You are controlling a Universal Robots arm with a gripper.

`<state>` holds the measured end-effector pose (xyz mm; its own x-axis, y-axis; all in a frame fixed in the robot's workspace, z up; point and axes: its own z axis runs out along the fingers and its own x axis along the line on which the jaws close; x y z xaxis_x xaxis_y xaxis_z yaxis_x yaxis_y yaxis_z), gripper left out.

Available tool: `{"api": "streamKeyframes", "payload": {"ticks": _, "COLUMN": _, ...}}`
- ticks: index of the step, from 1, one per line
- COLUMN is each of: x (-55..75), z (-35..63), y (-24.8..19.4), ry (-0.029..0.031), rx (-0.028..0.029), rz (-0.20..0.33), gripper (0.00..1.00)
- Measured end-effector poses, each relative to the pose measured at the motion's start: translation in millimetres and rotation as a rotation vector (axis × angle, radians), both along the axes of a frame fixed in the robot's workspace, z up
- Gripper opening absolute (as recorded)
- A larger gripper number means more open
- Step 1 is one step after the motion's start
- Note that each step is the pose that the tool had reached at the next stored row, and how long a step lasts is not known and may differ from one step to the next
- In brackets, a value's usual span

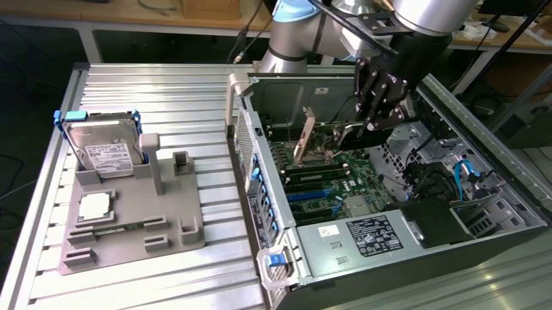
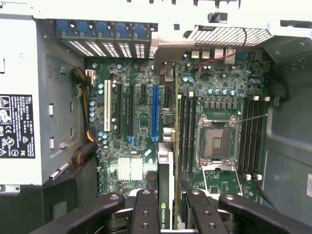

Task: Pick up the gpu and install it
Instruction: 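Insert the gpu into the slot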

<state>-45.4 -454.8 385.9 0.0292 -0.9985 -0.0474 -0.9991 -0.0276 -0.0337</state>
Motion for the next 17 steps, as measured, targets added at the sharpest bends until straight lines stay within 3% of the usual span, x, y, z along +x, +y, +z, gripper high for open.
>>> {"api": "streamKeyframes", "payload": {"ticks": 2, "x": 0.0, "z": -1.2, "y": 0.0, "ry": 0.0065, "rx": 0.0024, "rz": 0.000, "gripper": 0.27}}
{"api": "streamKeyframes", "payload": {"ticks": 6, "x": 0.1, "z": -3.9, "y": -0.1, "ry": 0.0281, "rx": 0.0051, "rz": 0.000, "gripper": 0.27}}
{"api": "streamKeyframes", "payload": {"ticks": 7, "x": 0.0, "z": -5.5, "y": -0.1, "ry": 0.0302, "rx": 0.0052, "rz": 0.000, "gripper": 0.27}}
{"api": "streamKeyframes", "payload": {"ticks": 17, "x": 0.1, "z": -23.9, "y": -2.1, "ry": 0.0304, "rx": 0.0053, "rz": 0.000, "gripper": 0.27}}
